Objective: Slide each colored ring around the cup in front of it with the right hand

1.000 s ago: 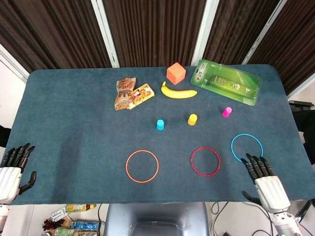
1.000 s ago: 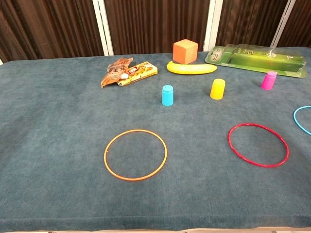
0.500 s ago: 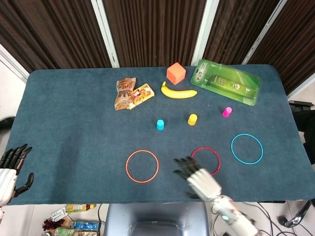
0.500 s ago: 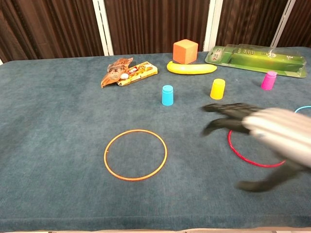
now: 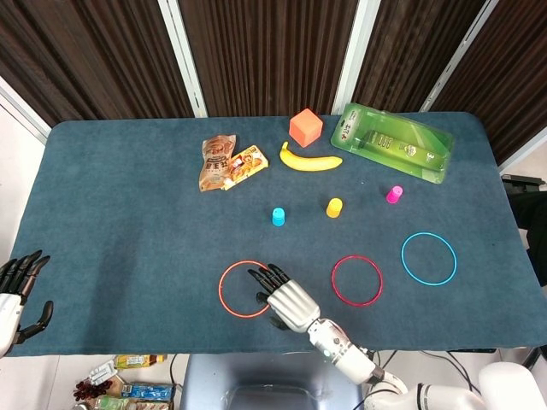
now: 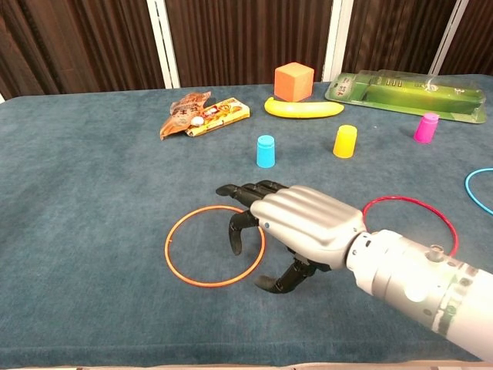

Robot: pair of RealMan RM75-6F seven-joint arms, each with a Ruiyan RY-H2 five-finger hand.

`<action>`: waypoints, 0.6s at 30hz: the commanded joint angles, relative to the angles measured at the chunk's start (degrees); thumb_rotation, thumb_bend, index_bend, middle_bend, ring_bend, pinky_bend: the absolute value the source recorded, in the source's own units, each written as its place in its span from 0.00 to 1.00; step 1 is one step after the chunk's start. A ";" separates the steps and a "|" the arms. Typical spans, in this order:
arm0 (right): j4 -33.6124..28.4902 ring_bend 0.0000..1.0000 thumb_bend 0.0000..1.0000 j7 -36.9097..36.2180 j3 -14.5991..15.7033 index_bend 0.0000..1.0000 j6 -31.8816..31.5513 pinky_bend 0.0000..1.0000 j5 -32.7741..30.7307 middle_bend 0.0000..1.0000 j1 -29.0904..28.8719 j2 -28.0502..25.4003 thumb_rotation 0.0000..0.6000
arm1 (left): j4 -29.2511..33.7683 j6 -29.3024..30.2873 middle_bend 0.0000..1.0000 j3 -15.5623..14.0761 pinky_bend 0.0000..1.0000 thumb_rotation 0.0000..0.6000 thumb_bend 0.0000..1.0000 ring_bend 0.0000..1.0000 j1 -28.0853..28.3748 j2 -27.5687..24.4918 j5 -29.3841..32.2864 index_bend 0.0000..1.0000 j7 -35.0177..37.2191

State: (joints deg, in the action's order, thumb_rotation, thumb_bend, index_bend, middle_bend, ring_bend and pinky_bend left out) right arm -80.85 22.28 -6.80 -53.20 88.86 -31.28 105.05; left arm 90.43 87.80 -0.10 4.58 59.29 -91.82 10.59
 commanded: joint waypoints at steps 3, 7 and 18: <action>2.24 0.00 0.43 -0.17 0.22 0.56 0.66 0.00 -1.29 0.00 -1.23 1.24 1.00 | 0.04 -0.24 0.00 -0.01 0.02 1.00 0.49 0.00 0.10 0.07 0.08 0.00 -0.27; 3.71 0.00 0.44 -1.08 0.40 0.58 0.56 0.00 -1.86 0.01 -2.07 2.26 1.00 | 0.15 -0.39 0.00 -0.02 0.02 1.00 0.49 0.00 0.16 0.15 0.10 0.00 -0.56; 6.31 0.00 0.44 -2.26 1.75 0.62 -0.49 0.00 -2.31 0.03 -3.17 3.88 1.00 | 0.10 -0.38 0.00 0.00 0.02 1.00 0.49 0.00 0.17 0.08 0.19 0.00 -0.35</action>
State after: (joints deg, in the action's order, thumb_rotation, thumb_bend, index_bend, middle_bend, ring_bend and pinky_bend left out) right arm -74.55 20.06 -5.10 -53.64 86.56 -34.42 108.89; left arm 90.54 87.42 -0.09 4.75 59.37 -91.63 10.24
